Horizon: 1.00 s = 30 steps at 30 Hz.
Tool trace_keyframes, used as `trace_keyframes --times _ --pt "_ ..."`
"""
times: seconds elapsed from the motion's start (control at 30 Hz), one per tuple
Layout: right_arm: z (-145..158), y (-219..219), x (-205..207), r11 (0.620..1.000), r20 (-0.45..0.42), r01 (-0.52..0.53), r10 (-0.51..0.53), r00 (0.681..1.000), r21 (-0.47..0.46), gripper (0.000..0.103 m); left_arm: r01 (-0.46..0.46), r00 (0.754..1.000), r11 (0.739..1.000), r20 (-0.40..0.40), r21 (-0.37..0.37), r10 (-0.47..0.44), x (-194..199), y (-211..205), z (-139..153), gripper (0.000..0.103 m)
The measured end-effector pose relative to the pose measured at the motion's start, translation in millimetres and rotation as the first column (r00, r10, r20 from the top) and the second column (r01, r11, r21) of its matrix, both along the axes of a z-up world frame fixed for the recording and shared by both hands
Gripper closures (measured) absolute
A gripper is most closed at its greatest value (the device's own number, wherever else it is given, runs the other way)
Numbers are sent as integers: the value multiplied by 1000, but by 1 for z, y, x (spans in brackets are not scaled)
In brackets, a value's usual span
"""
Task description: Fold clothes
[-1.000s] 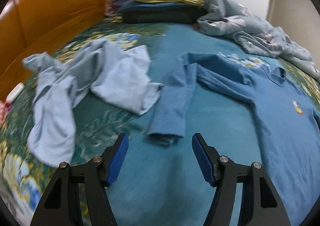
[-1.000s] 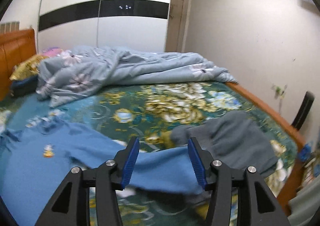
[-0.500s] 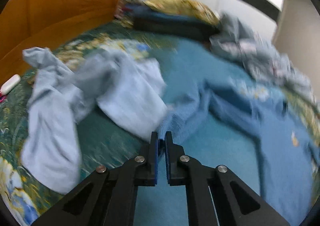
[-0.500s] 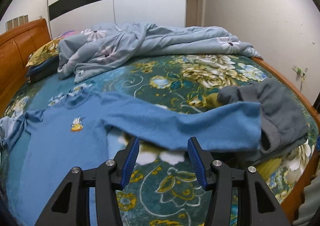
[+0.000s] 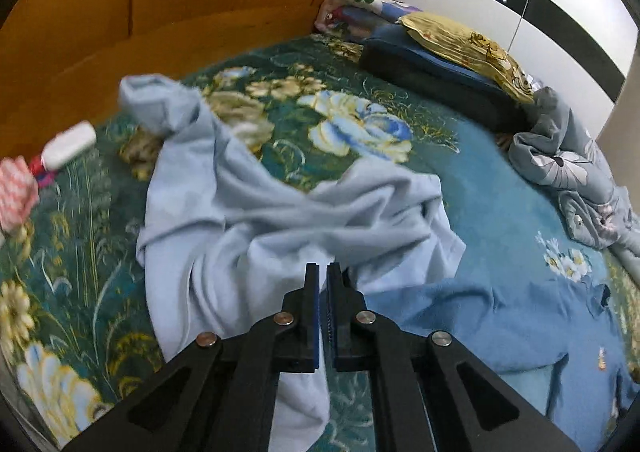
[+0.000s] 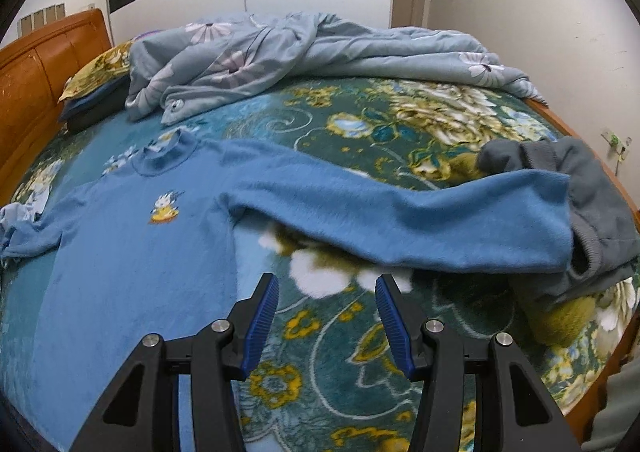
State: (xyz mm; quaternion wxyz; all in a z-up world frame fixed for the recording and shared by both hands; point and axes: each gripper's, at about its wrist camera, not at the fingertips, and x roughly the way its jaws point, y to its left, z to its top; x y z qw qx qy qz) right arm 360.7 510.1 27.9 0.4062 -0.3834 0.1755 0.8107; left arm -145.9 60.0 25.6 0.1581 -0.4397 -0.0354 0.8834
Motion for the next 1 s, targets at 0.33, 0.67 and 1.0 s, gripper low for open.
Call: trace_keyframes --times 0.33,0.67,1.0 --pt "-6 -15 -22 997 -1 -68 68 998 -24 49 -45 970 923 237 383 -51 23 -1 -41 45" --pt "-7 -24 -27 994 -4 -107 107 994 -27 49 -249 937 867 333 432 103 10 3 -63 99" --pt "-9 -22 -16 993 -32 -109 108 994 -35 49 -4 1000 912 -26 410 16 46 31 58 100"
